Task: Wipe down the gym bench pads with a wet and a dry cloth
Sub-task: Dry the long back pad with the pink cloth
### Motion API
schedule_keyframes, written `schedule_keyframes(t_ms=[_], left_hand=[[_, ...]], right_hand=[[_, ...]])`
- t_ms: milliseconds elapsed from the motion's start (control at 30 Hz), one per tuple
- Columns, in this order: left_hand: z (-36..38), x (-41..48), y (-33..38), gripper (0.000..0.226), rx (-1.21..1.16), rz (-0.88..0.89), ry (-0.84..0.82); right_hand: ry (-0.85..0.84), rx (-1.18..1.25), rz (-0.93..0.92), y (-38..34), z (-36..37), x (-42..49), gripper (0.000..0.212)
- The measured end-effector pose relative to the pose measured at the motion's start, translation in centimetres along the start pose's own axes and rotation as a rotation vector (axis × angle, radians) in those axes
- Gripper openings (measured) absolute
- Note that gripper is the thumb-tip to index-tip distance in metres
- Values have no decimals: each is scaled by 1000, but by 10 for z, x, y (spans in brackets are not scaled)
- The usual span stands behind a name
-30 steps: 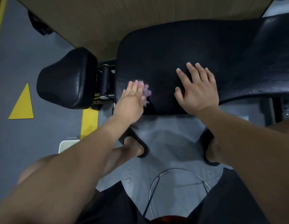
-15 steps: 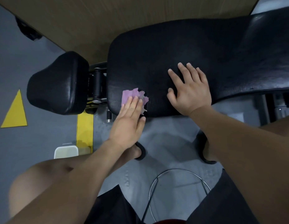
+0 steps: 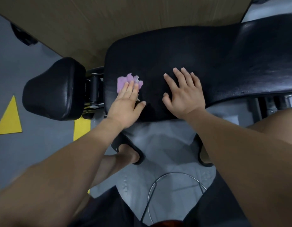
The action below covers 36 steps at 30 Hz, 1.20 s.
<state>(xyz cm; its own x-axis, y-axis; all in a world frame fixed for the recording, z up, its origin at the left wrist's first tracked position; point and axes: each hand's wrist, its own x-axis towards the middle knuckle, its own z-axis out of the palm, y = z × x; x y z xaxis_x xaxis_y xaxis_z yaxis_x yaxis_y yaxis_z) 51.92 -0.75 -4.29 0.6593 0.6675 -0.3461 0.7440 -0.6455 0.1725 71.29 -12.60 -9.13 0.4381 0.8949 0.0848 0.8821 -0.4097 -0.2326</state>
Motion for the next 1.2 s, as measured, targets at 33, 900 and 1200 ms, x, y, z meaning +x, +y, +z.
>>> schedule_keyframes(t_ms=[33, 900, 1200], left_hand=[[2, -8, 1, 75, 6, -8, -27], [-36, 93, -5, 75, 30, -67, -70], [-32, 120, -14, 69, 53, -77, 24]], right_hand=[[-23, 4, 0, -1, -3, 0, 67], [-13, -3, 22, 10, -4, 4, 69], [-11, 7, 33, 11, 0, 10, 67]])
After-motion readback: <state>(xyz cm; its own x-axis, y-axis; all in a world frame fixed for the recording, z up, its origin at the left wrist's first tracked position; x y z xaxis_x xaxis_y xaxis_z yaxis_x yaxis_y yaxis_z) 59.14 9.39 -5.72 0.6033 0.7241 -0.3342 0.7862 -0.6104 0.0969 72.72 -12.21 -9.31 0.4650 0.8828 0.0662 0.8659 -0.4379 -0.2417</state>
